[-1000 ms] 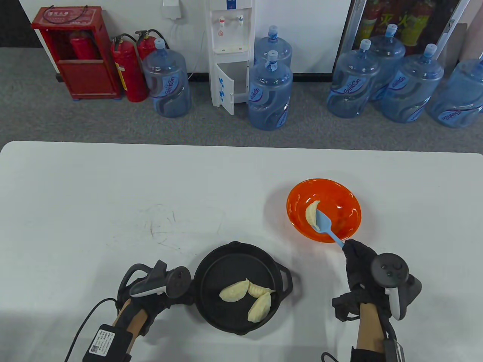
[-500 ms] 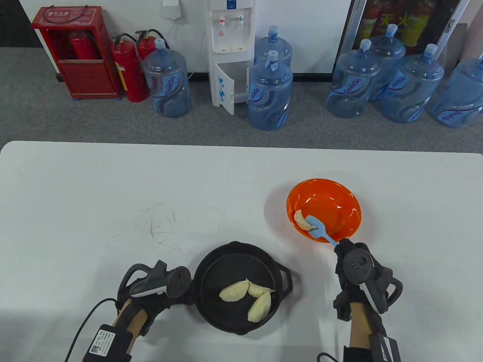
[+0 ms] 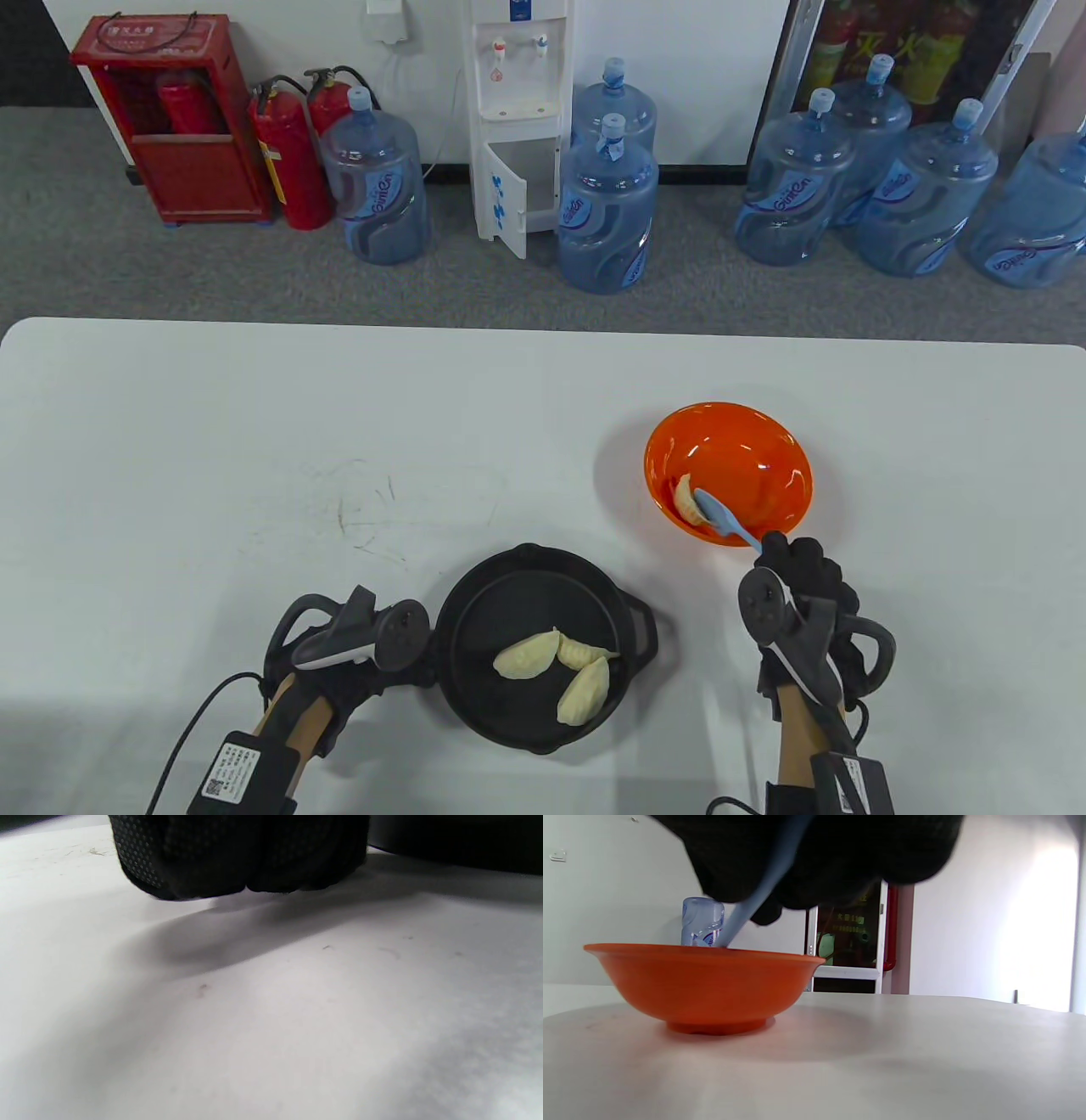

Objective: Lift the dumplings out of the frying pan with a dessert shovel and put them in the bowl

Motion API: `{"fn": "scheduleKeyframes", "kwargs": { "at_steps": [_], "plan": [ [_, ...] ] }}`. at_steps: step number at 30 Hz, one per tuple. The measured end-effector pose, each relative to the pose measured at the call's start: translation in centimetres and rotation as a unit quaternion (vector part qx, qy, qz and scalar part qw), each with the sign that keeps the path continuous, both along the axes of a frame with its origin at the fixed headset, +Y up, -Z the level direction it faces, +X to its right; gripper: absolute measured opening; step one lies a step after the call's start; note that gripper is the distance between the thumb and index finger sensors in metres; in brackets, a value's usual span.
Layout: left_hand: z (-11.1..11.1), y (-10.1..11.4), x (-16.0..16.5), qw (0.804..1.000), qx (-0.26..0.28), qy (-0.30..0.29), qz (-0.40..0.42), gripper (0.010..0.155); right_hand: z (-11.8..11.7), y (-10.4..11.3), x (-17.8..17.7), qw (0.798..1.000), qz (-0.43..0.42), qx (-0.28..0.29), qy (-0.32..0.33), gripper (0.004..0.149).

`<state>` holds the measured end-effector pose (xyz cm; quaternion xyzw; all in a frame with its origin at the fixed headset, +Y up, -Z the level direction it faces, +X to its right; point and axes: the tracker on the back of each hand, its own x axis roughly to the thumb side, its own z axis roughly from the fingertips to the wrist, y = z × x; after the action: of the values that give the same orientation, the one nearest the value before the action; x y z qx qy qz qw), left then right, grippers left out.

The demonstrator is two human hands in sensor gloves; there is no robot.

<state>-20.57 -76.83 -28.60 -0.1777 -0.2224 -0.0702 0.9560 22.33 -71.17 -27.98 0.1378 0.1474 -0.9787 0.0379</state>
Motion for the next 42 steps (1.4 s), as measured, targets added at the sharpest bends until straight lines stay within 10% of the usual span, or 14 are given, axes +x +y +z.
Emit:
{"fn": "scheduleKeyframes", "kwargs": {
  "at_steps": [11,16,29,42],
  "plan": [
    [0.0,0.0,0.0,1.0,0.0,0.0,0.0,0.064,0.9,1.1,1.0,0.997,-0.029,0.069,-0.035,0.045],
    [0.0,0.0,0.0,1.0,0.0,0.0,-0.001,0.064,1.5,2.2,-0.8,0.985,-0.114,0.11,0.063,0.043],
    [0.0,0.0,0.0,1.0,0.0,0.0,-0.002,0.064,2.9,2.0,-8.9,0.945,-0.062,0.054,0.317,0.039],
    [0.0,0.0,0.0,1.0,0.0,0.004,-0.001,0.064,2.6,0.5,-11.0,0.933,-0.009,-0.014,0.358,0.037]
  ]
}}
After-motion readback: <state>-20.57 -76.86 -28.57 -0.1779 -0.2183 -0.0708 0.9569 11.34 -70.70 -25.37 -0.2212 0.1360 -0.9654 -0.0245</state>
